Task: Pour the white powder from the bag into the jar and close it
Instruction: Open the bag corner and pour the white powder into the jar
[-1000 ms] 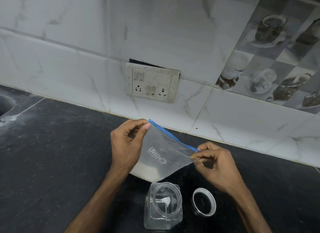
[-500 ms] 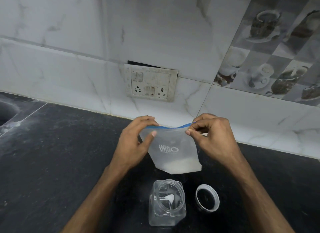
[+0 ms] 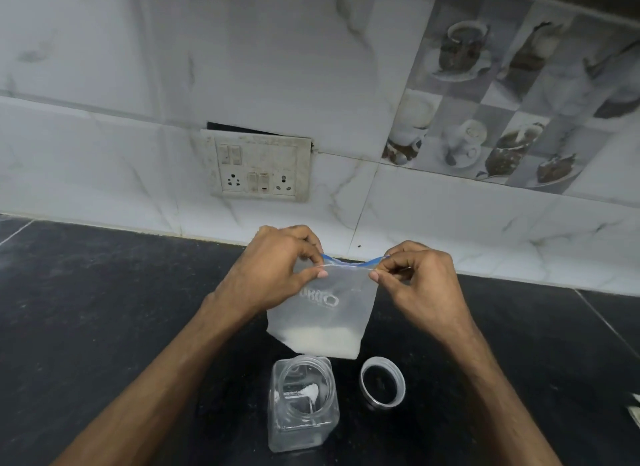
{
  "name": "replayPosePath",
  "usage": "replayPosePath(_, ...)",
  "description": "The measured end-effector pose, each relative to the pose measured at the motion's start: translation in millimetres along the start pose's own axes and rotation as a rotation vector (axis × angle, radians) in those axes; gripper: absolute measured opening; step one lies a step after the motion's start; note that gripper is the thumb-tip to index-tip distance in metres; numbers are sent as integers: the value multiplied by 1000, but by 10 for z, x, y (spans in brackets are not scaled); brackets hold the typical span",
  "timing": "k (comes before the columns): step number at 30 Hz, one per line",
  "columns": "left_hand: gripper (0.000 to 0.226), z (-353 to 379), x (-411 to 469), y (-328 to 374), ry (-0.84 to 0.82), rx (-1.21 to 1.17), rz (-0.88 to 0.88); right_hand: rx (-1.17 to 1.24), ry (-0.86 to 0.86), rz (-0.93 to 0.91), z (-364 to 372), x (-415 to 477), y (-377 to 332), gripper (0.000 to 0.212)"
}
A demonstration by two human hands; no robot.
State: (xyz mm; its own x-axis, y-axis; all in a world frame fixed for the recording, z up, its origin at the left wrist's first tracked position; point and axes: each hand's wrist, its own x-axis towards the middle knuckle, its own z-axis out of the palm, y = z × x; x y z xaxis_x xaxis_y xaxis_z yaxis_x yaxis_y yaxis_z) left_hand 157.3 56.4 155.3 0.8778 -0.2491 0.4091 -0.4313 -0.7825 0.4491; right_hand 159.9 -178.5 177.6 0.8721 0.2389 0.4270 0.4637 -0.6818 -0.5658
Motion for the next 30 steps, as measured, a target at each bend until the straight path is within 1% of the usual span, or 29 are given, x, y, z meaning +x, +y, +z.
replayPosePath(3,15,3,119,73,-130,30,-16,0,-1,40,-22,-74,86,10)
replayPosePath(5,16,37,178,124,-167,94,-15,32,25,75,-38,-138,140,9)
replayPosePath(6,18,52,205,158,-168,119,-3,97,78,114,-52,-186,172,17)
replayPosePath(8,19,67,260,218,-138,150,39,322,253,239,-79,-322,243,45)
replayPosePath(9,19,69,284,243,-117,166,63,426,331,301,-77,-407,300,55)
replayPosePath(10,20,70,303,263,-98,180,80,497,369,355,-48,-497,380,58)
replayPosePath(11,20,66,317,277,-83,188,90,538,353,413,20,-588,476,55)
replayPosePath(12,20,62,330,285,-72,194,95,559,284,472,110,-675,587,50)
replayPosePath(14,19,40,350,302,-61,206,103,583,62,572,340,-814,772,42)
replayPosePath(15,19,26,357,314,-62,210,108,596,-22,604,445,-862,830,39)
replayPosePath(16,18,10,364,328,-62,213,113,608,-64,621,531,-894,870,36)
replayPosePath(17,18,-9,368,345,-61,215,117,623,-63,627,601,-904,892,34)
replayPosePath(19,18,-45,369,376,-56,222,127,649,-5,621,688,-872,907,32)
replayPosePath(22,19,-85,347,424,-43,228,129,636,-1,545,784,-803,847,25)
replayPosePath(26,20,-126,336,499,-35,236,132,638,122,538,803,-756,800,11)
replayPosePath(30,21,-186,332,505,-15,228,126,670,232,543,728,-784,776,12)
